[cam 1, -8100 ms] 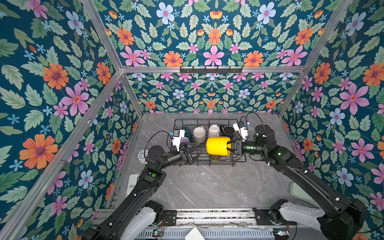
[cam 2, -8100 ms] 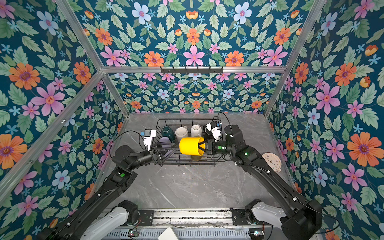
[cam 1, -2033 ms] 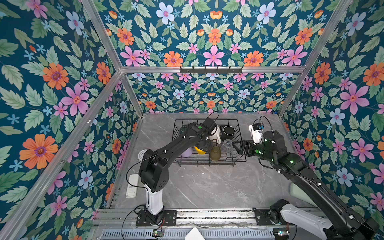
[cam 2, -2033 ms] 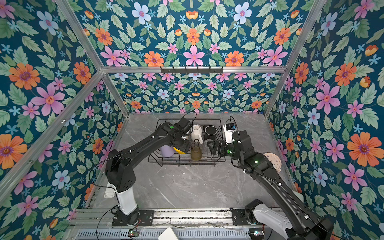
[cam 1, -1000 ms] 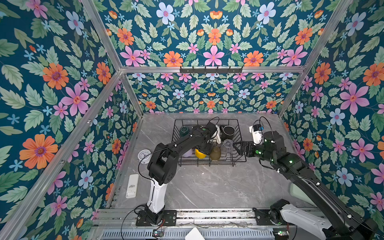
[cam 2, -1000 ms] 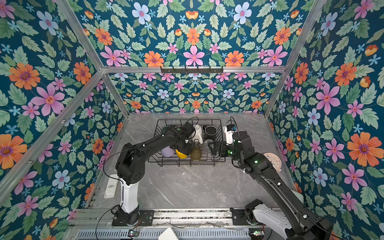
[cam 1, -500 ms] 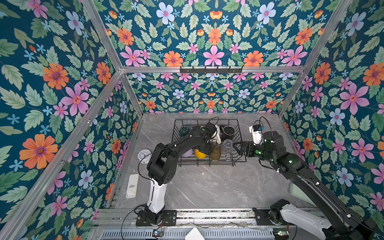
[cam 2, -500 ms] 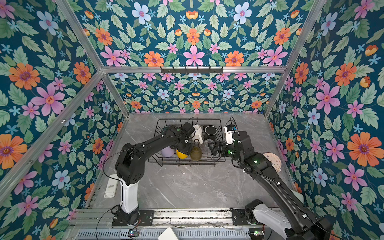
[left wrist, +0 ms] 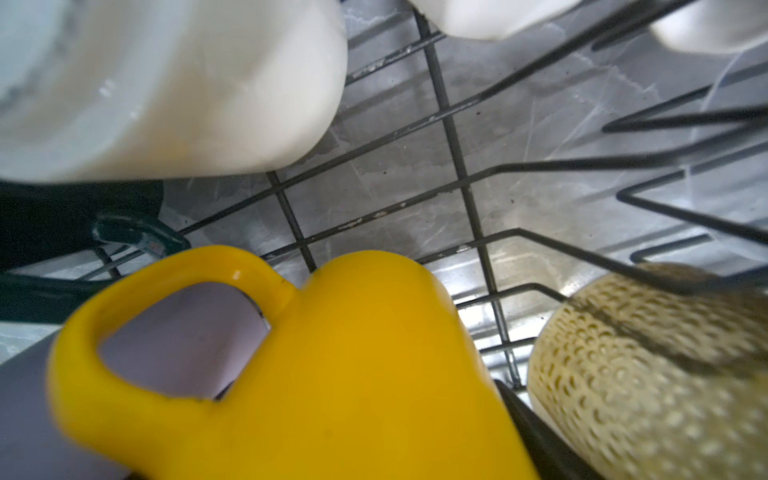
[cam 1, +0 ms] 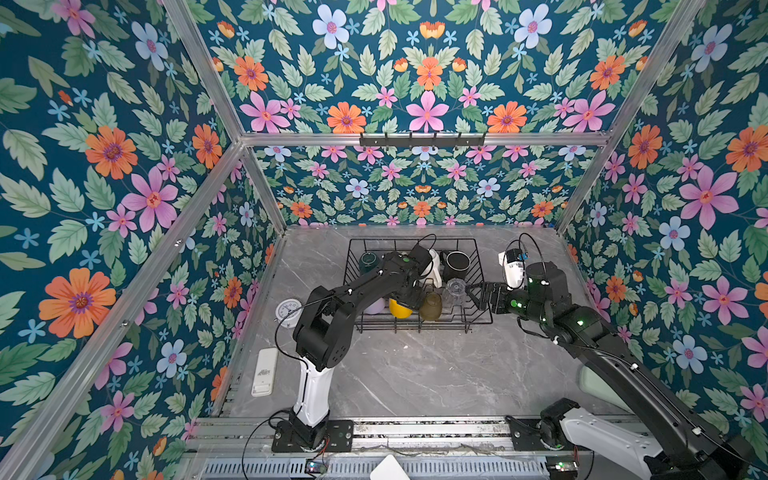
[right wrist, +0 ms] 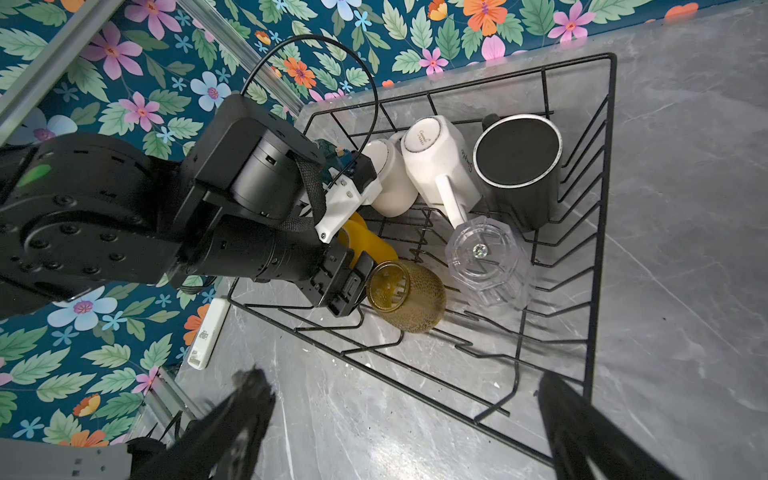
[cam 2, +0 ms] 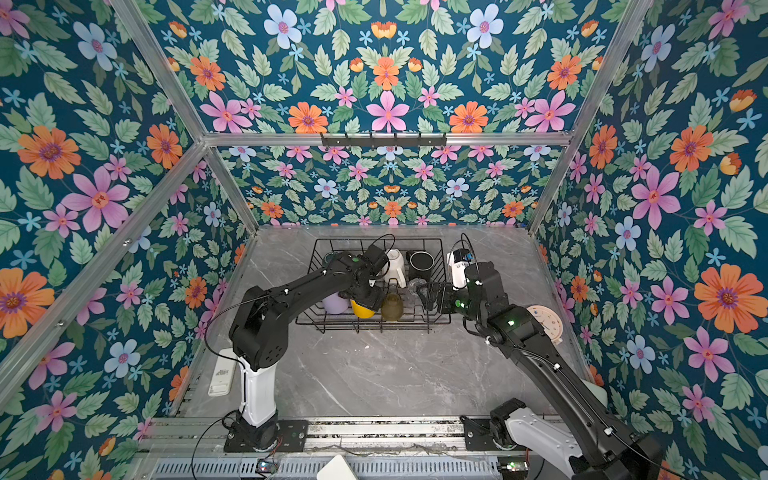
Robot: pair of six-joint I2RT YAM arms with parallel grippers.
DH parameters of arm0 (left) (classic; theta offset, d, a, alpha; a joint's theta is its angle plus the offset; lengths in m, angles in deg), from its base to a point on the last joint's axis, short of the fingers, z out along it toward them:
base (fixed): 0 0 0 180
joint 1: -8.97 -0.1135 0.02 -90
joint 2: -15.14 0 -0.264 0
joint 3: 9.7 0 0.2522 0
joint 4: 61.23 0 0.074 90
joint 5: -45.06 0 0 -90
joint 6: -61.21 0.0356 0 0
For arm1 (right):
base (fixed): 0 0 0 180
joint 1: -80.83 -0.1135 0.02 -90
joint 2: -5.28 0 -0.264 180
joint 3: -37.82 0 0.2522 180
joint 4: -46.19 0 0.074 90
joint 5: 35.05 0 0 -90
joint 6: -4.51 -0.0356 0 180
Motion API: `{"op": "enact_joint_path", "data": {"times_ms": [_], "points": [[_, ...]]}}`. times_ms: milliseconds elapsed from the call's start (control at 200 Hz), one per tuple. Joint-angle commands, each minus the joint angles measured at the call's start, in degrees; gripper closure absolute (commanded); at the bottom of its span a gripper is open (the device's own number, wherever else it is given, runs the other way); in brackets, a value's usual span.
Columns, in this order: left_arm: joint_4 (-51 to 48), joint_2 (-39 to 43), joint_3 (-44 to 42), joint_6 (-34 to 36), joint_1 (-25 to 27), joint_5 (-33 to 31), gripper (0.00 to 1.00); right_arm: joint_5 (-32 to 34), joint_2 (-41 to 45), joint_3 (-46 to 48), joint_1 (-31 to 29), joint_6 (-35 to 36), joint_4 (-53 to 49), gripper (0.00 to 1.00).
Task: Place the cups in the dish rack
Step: 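Lower the yellow mug upside down into the rack beside the lavender cup, then open the left gripper and lift it off the yellow mug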
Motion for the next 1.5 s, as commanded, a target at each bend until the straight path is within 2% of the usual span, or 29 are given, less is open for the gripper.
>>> {"op": "enact_joint_path", "data": {"times_ms": [0,695,1095,1270,1390,1495], "points": [[-1.23,0.57,-0.02,0.02,-0.02,-0.44,0.10,-0.54,0.22,-0.02,-0.04,-0.28,1.57,0.01],[-1.32,1.08,0.51,0.20,-0.28,-1.59,0.01,-1.02,-0.22,0.07,0.07,-0.54,2.13,0.01],[-0.41,3.66,0.34,-0.56,-1.28,-3.90,0.00,-1.74,-0.84,-0.42,0.19,-0.54,2.40,0.01],[3.64,8.57,-1.37,-1.44,-2.30,-5.70,0.00,-1.69,-1.01,-0.75,0.42,-0.12,1.97,0.01],[10.98,14.46,-3.62,-1.16,-2.54,-7.88,0.00,-1.66,-1.01,-0.96,0.59,0.33,1.79,0.01],[16.98,18.63,-5.05,0.41,-2.80,-5.73,0.00,-1.55,-1.31,-1.46,0.75,0.56,1.44,0.01]]}}
